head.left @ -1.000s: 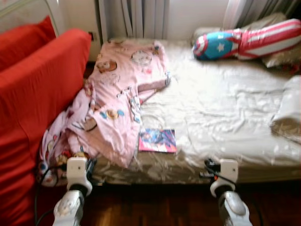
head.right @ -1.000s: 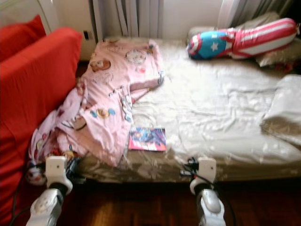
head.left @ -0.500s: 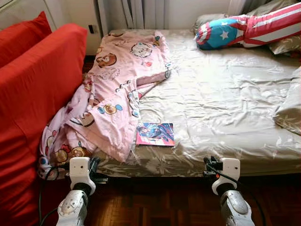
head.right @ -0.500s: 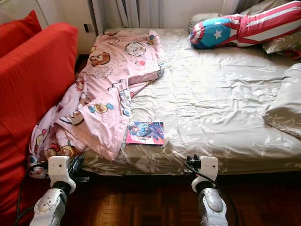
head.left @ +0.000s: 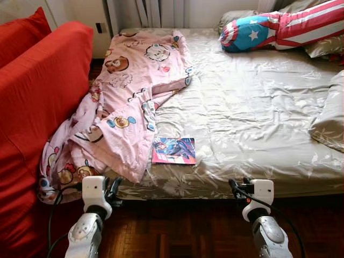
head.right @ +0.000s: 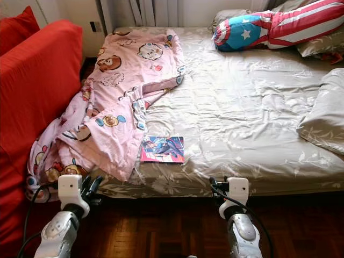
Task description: Clean up the room
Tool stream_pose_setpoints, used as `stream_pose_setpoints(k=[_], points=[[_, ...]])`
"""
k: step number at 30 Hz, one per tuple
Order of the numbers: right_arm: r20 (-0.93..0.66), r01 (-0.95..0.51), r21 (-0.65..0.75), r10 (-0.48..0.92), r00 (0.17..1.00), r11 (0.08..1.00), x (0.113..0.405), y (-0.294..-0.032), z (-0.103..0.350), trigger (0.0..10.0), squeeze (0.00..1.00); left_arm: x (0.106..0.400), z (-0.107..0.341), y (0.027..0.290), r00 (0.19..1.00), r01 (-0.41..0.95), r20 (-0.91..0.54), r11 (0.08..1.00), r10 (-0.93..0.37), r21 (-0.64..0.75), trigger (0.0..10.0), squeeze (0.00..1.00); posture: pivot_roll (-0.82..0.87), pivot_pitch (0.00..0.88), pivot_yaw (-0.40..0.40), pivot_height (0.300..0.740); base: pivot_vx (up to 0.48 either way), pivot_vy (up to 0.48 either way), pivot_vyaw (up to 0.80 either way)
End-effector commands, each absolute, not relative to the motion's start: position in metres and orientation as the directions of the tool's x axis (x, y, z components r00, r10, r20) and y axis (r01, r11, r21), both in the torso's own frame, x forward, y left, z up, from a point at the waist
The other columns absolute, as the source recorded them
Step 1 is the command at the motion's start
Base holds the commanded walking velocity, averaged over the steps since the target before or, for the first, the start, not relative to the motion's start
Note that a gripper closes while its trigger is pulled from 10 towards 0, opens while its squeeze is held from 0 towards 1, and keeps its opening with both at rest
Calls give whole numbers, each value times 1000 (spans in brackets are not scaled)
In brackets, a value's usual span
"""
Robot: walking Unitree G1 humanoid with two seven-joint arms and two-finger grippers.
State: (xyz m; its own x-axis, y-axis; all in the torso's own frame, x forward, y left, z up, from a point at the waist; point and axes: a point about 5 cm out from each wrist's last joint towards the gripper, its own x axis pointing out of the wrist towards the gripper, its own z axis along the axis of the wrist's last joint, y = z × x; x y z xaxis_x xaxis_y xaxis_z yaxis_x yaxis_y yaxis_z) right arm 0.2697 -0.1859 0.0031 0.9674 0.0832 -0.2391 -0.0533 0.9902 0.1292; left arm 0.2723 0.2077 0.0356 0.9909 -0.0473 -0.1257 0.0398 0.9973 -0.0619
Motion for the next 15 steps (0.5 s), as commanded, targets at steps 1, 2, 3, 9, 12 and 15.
stream_pose_setpoints(k=[1, 2, 3, 9, 12, 15], points=[[-247, -55, 129, 85, 965, 990, 267, -187, 1, 10000, 1000, 269, 32, 209, 988, 33, -148, 996, -45, -80, 10000, 1000, -30, 180, -31, 740, 0, 0, 0], [-247, -55, 130, 86, 965, 990, 267, -187, 1, 10000, 1000, 269, 32, 209, 988, 32, -147, 996, -44, -81, 10000, 1000, -30, 182, -31, 740, 0, 0, 0], [-248, -55, 130, 86, 965, 990, 266, -186, 1, 10000, 1000, 269, 32, 209, 988, 30, -147, 996, -42, -82, 10000, 1000, -29, 182, -31, 740, 0, 0, 0], [-253, -57, 133, 89, 963, 989, 265, -185, 0, 10000, 1000, 266, 31, 211, 989, 21, -146, 997, -32, -78, 10000, 1000, -28, 182, -31, 740, 0, 0, 0], [-253, -57, 134, 90, 963, 989, 265, -185, -1, 10000, 1000, 266, 32, 213, 989, 11, -144, 997, -22, -75, 10000, 1000, -28, 182, -31, 740, 0, 0, 0], [-255, -57, 125, 87, 963, 991, 265, -185, -1, 10000, 1000, 265, 32, 215, 990, 3, -142, 998, -11, -58, 10000, 1000, -31, 182, -30, 740, 0, 0, 0]])
